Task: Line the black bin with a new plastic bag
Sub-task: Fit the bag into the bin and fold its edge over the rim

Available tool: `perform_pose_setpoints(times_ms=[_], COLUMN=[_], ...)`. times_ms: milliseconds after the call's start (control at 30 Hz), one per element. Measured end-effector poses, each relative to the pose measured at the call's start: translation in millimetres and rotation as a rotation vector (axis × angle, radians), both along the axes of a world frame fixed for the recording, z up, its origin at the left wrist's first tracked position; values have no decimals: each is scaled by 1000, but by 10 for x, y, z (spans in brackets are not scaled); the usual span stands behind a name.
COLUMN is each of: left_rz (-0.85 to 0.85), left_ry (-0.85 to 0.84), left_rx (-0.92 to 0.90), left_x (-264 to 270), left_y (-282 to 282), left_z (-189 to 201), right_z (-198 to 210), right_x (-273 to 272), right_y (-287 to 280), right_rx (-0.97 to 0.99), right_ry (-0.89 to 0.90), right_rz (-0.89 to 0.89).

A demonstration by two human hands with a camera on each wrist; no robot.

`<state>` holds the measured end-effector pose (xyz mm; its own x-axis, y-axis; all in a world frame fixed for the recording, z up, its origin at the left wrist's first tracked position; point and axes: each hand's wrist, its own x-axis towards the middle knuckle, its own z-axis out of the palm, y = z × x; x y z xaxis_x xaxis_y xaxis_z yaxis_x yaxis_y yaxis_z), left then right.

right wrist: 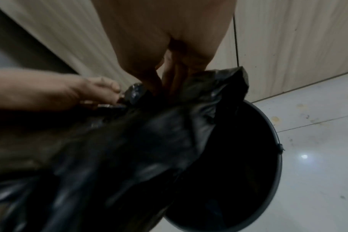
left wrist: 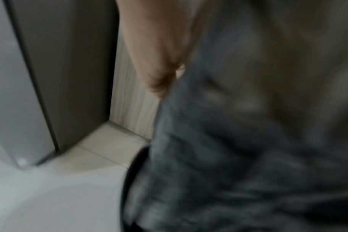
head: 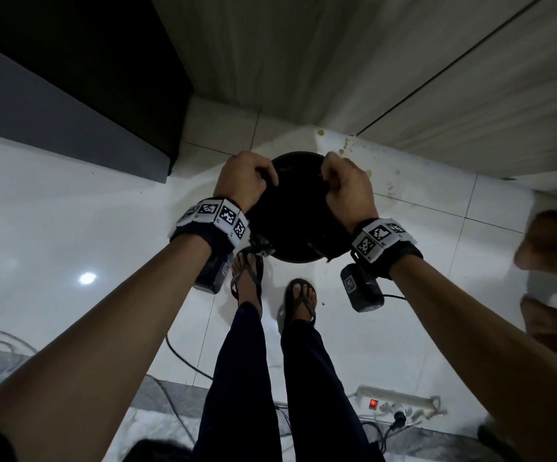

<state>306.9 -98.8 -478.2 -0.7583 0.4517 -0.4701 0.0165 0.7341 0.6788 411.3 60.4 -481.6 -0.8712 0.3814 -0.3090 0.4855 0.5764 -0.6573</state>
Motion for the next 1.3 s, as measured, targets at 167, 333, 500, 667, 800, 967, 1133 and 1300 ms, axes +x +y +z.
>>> perform_pose_setpoints(times_ms=[167, 333, 500, 667, 800, 967, 1133, 1300], left_rz=[-278, -440, -497, -409, -364, -472, -416, -368], left_ry=[198, 313, 298, 239, 193, 168, 133, 202], left_rx=[-217, -414, -434, -467, -468, -486, -250, -48], left_x=[-83, -108, -181, -305, -384, -417, -438, -522], left_y=[23, 55, 36, 0, -3, -74, 25, 220], left_z=[-3, -181, -478, -907, -1303, -1629, -1299, -806], right_z=[12, -100, -393, -842, -1210, -1441, -1161, -653], right_x=[-115, -179, -236, -262, -254, -261, -332, -497], right_y=[-14, -7, 165, 358, 506, 644, 677, 658], right_rx=[195, 475, 509, 483, 420, 316, 303, 355], right_ry=[-197, -298, -414, -526, -599, -596, -635, -370], right_rz=[246, 256, 207, 148, 93, -21, 50, -18])
